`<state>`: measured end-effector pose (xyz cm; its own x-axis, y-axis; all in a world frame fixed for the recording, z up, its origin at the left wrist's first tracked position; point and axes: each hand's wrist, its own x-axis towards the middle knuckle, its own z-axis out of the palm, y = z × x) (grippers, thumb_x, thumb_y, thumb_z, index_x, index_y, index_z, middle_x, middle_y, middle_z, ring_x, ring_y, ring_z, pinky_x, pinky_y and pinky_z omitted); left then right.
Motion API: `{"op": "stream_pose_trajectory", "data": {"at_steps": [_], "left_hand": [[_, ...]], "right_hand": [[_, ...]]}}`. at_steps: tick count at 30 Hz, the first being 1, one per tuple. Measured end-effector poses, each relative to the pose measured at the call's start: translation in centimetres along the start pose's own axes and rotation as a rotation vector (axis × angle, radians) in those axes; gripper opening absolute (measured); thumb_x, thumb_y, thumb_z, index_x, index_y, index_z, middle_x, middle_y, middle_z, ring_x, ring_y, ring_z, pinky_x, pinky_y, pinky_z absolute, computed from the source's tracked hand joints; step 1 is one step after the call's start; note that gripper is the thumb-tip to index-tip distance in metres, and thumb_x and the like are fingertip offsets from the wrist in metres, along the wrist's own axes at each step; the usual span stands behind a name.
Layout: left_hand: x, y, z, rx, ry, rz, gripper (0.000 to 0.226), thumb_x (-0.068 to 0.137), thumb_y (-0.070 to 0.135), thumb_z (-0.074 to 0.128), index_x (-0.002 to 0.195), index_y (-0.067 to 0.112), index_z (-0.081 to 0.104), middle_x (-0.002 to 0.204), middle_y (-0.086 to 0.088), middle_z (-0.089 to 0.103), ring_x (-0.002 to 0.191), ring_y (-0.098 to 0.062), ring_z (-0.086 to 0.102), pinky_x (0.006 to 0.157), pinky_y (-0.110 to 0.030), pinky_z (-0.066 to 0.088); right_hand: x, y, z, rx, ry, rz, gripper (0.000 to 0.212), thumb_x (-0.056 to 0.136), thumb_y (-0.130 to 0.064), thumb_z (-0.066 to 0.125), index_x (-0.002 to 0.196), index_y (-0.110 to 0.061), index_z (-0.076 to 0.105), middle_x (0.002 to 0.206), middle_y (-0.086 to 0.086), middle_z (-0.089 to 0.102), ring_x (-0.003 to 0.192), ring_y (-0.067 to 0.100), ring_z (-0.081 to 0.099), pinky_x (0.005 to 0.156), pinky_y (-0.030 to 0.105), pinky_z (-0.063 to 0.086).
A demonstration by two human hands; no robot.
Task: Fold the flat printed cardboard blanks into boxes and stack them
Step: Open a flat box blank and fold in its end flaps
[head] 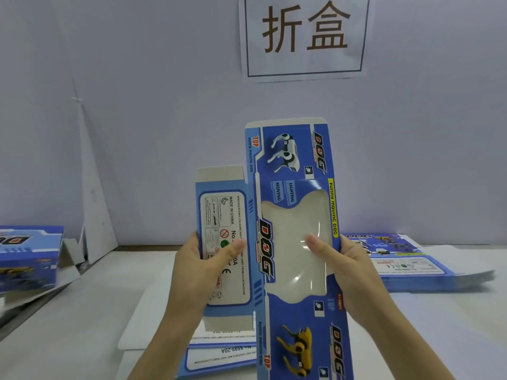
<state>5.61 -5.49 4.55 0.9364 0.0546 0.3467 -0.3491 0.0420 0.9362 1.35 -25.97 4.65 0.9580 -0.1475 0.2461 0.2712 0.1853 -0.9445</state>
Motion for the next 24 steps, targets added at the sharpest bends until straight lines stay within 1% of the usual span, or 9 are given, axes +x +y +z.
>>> {"op": "stream_pose_trajectory", "data": {"at_steps": [5,7,9,12,14,16,18,20,24], "left_hand": [[-0.6,0.7,0.8,0.050,-0.046,0.137,0.056,0.071,0.044,0.064,0.119,0.053,0.037,0.118,0.024,0.055,0.096,0.013,0.060,0.058,-0.010,0.051],[-1.1,0.8,1.4,0.181,-0.063,0.241,0.060,0.077,0.046,0.058,0.127,0.060,0.027,0.136,0.026,0.036,0.117,0.021,0.041,0.079,-0.007,0.049],[-1.8,0.8,2.2,0.399,-0.095,0.328,0.058,0.075,0.057,0.048,0.126,0.063,0.021,0.142,0.034,0.003,0.131,0.021,0.004,0.109,-0.017,0.027],[-3.3,0.8,3.4,0.546,-0.206,0.374,0.066,0.071,0.073,0.036,0.132,0.062,0.014,0.139,0.042,-0.025,0.135,0.013,-0.022,0.115,-0.027,0.005],[-4.1,1.0,3.8,0.385,-0.303,0.356,0.079,0.072,0.078,0.044,0.140,0.061,0.007,0.146,0.041,-0.018,0.140,0.012,-0.009,0.116,-0.025,0.020],[-4.2,1.7,3.8,0.145,-0.319,0.276,0.090,0.068,0.075,0.058,0.145,0.050,0.020,0.154,0.024,0.019,0.138,0.003,0.029,0.105,-0.024,0.038],[-3.8,2.2,3.3,-0.062,-0.231,0.149,0.069,0.065,0.068,0.062,0.127,0.042,0.046,0.127,0.013,0.059,0.105,0.001,0.063,0.075,-0.019,0.055],[-2.8,2.3,2.2,-0.129,-0.132,0.123,0.042,0.070,0.053,0.061,0.108,0.036,0.057,0.100,0.011,0.072,0.087,-0.004,0.070,0.056,-0.017,0.054],[-1.1,2.3,0.0,-0.125,-0.121,0.095,0.032,0.080,0.041,0.054,0.110,0.028,0.058,0.093,0.005,0.074,0.083,-0.017,0.073,0.055,-0.029,0.058]], "right_hand": [[-0.2,-0.1,0.3,-0.065,0.070,-0.079,0.048,0.063,-0.056,0.064,0.094,-0.020,0.066,0.086,0.000,0.076,0.075,0.022,0.074,0.054,0.030,0.059],[-0.4,-0.1,0.5,-0.057,0.094,-0.093,0.042,0.072,-0.052,0.060,0.099,-0.020,0.064,0.086,-0.001,0.076,0.073,0.020,0.074,0.050,0.026,0.057],[-0.6,-0.1,1.1,-0.004,0.122,-0.147,0.030,0.079,-0.043,0.057,0.098,-0.020,0.063,0.083,0.001,0.076,0.070,0.020,0.073,0.047,0.023,0.054],[-1.2,-0.2,2.7,-0.051,0.140,-0.320,0.020,0.085,-0.038,0.056,0.086,-0.025,0.070,0.078,-0.001,0.075,0.068,0.013,0.072,0.050,0.018,0.052],[-1.8,-0.1,3.7,-0.076,0.048,-0.392,0.023,0.089,-0.043,0.053,0.084,-0.033,0.073,0.079,-0.010,0.073,0.072,0.004,0.069,0.058,0.014,0.051],[-2.4,0.2,4.4,-0.155,-0.101,-0.424,0.039,0.091,-0.051,0.041,0.108,-0.035,0.072,0.112,-0.016,0.069,0.105,0.000,0.063,0.084,0.013,0.049],[-2.7,0.2,4.7,-0.244,-0.217,-0.422,0.045,0.090,-0.052,0.036,0.121,-0.039,0.065,0.135,-0.024,0.054,0.127,-0.002,0.048,0.094,0.011,0.043],[-2.6,-0.1,4.7,-0.360,-0.244,-0.437,0.040,0.088,-0.050,0.044,0.125,-0.046,0.057,0.138,-0.032,0.047,0.132,-0.006,0.039,0.094,0.009,0.043],[-1.5,-0.7,3.0,-0.556,0.038,-0.541,0.057,0.089,-0.038,0.060,0.141,-0.041,0.035,0.141,-0.027,0.041,0.131,-0.012,0.034,0.103,0.009,0.034]]}}
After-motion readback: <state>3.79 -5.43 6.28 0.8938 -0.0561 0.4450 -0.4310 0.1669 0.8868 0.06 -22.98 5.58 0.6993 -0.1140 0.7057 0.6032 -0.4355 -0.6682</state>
